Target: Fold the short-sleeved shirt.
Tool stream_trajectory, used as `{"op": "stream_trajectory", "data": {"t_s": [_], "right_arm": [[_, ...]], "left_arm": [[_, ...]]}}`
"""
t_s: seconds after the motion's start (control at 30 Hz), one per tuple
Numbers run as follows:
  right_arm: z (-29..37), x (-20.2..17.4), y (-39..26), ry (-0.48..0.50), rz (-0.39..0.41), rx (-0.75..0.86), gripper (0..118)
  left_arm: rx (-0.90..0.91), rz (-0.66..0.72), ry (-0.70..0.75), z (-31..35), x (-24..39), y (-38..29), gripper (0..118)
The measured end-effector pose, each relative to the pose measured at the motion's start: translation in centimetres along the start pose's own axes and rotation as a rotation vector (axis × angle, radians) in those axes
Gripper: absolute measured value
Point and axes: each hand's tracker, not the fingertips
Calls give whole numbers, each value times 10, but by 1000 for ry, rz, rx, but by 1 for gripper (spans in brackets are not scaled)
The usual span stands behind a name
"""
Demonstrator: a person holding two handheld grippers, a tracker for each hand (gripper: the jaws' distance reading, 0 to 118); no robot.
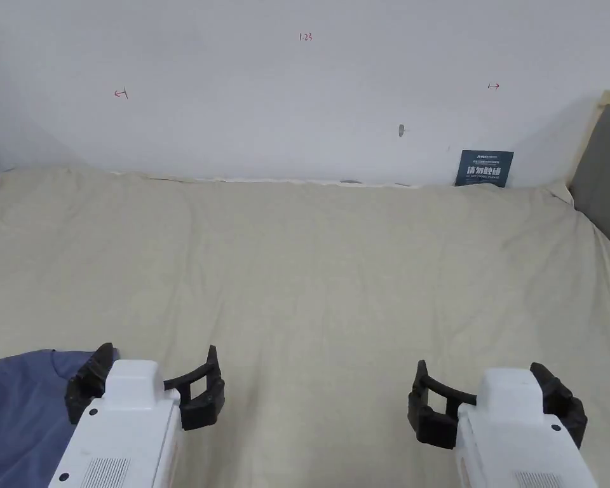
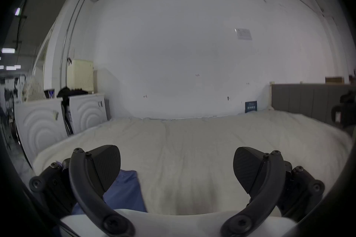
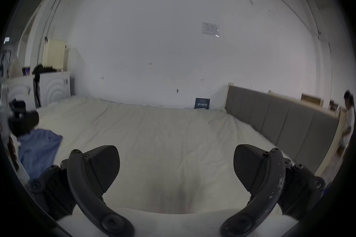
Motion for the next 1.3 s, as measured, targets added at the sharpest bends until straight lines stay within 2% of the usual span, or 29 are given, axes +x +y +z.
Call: {"op": "stream_trajectory", "data": {"t_s": [0.07,0.1,0.23,0.3,0.33,0.4,0.47,0.53,0.63,0.73,0.8,0.87,1.3], "right_arm": [[5,-13,10,-69,148,32,118],[7,-21,13,-119,261,67,118],[15,-56,12,-329,757,268,118],[16,-64,6,-398,901,353,118],[16,-64,3,-411,914,370,118],[16,-60,8,-373,819,326,118],[15,-47,18,-306,626,240,118],[15,-31,27,-203,378,149,118],[13,-8,31,-78,79,89,118],[11,3,25,-4,-101,52,118],[10,6,22,12,-142,35,118],[10,6,19,9,-132,37,118],[13,3,23,10,-87,42,118]], "left_arm": [[-17,177,-40,-4,-8,7,118],[-35,350,-79,-6,-15,11,118],[-92,1207,-282,-20,-57,-1,118],[-105,1470,-280,-22,-66,-12,118],[-100,1533,-262,-21,-68,-17,118],[-91,1488,-206,-20,-72,-21,118],[-86,1312,-147,-18,-72,-8,118],[-65,894,-100,-12,-57,15,118],[5,354,-28,-4,-27,31,118],[27,-10,39,2,9,34,118],[47,-150,61,-2,16,25,118],[68,-191,57,1,22,21,118],[49,-111,15,-4,13,22,118]]}}
